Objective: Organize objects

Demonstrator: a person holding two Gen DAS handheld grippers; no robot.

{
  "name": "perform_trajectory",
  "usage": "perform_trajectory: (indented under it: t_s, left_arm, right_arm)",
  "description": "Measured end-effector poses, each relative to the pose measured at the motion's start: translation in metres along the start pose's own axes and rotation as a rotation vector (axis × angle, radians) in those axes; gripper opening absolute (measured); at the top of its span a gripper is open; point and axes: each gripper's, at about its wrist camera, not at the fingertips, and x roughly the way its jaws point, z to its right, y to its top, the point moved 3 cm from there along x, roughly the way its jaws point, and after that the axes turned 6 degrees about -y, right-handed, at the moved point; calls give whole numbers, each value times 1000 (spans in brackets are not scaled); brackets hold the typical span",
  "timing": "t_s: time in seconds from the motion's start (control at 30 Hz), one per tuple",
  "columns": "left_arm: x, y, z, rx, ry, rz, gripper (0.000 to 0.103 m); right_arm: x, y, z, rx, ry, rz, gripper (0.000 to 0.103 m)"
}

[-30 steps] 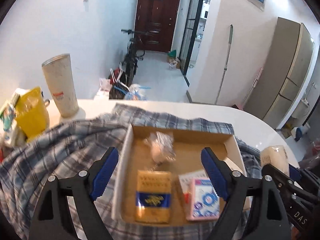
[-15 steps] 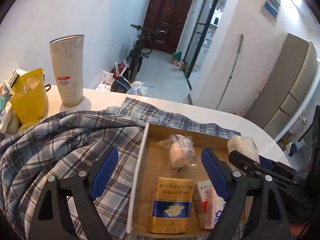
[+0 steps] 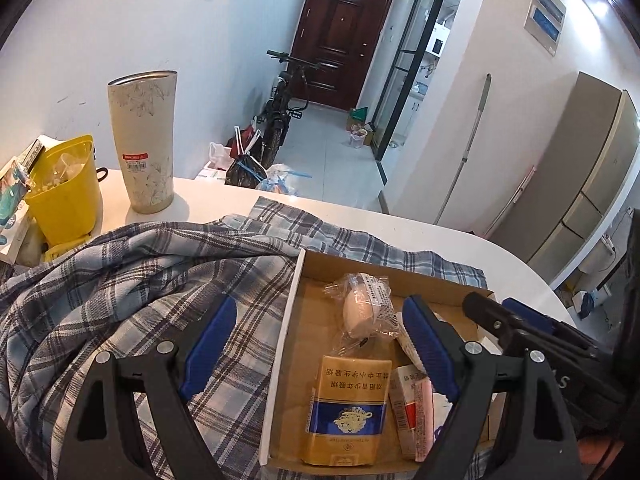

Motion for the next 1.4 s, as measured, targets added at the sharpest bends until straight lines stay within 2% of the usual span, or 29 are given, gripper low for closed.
perform_trajectory:
  t_s: [0.23, 0.37, 0.47, 0.6, 0.83, 1.0, 1.07, 1.13, 1.23, 1.33, 1.4]
  left_arm:
    - [-14, 1, 12, 24, -22, 0, 87]
    - [-30, 0, 25, 95, -25, 4, 87]
    - [-50, -3, 33, 123, -52, 10, 87]
    - [-88, -6, 39, 137, -77, 67, 87]
    - [-155, -31, 58, 251, -71, 168, 87]
    - [-181, -51, 63, 251, -109, 168, 87]
    - [-191, -54, 65, 244, -114, 187, 87]
    - [-205, -57, 68, 248, -109, 222, 87]
    - [-220, -60, 74, 266, -98, 257, 89]
    - [-232, -63, 78, 271, -112, 292, 103]
    - [-240, -68, 80, 275, -100, 333, 103]
  right_arm:
    - [-25, -1, 8, -23, -16, 29, 58]
    - [-52, 0, 14, -32, -20, 80, 58]
    - [-73, 0, 18, -37, -24, 124, 58]
    - [-103, -6, 21, -37, -20, 182, 58]
    - [-154, -42, 26, -42, -3, 249, 58]
    - [-186, -68, 30, -27, 67, 238, 59]
    - [-200, -74, 32, -25, 82, 261, 67]
    - [-213, -76, 34, -21, 63, 307, 75]
    - [-227, -79, 39, -9, 28, 355, 82]
    - [-235, -83, 47, 28, 32, 373, 99]
    - [-241, -88, 52, 57, 34, 389, 103]
